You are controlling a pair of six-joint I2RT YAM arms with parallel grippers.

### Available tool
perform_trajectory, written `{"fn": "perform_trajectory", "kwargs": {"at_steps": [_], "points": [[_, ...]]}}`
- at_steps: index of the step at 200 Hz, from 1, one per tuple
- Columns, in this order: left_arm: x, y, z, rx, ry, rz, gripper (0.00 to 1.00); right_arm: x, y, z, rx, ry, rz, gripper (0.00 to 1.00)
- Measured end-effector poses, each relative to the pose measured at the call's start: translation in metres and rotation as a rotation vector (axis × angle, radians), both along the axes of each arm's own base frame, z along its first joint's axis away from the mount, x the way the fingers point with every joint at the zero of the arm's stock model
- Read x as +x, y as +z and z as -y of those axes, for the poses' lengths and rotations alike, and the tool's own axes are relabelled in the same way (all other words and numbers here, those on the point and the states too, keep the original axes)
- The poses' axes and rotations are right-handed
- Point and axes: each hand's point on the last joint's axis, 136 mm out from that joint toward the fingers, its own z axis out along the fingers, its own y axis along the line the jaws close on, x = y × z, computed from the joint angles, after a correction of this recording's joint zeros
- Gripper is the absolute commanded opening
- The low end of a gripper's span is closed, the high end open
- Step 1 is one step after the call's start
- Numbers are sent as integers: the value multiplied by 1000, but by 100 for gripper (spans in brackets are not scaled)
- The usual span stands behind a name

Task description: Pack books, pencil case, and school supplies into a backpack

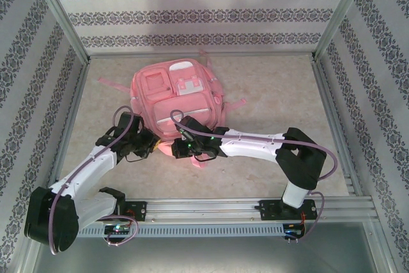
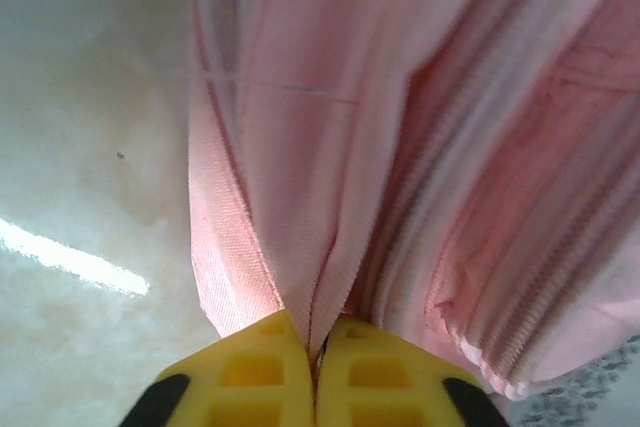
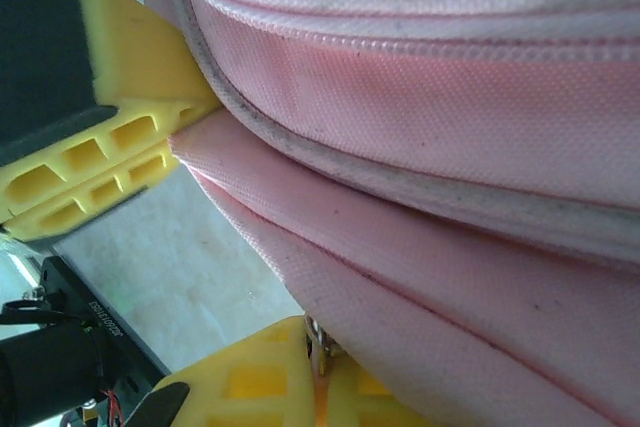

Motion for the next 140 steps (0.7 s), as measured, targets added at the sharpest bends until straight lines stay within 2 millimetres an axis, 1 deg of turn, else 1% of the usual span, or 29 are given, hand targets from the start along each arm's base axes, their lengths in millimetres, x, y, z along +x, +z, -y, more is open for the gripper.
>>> {"fn": "perform_trajectory", "kwargs": {"at_steps": [49,75,96,140], "points": [[7,18,-6,62,-17,25,0,-8,-11,13,-84,54,13,0],[8,22,-11,85,-25,29,0,-10,-8,22,-111,72,31,0],[8,22,-16,97,-27,31,0,-7,-3,35,-114,63,43,0],[8,23,-20,120,-48,38,0,10,1,68,-118,24,40,0]]}}
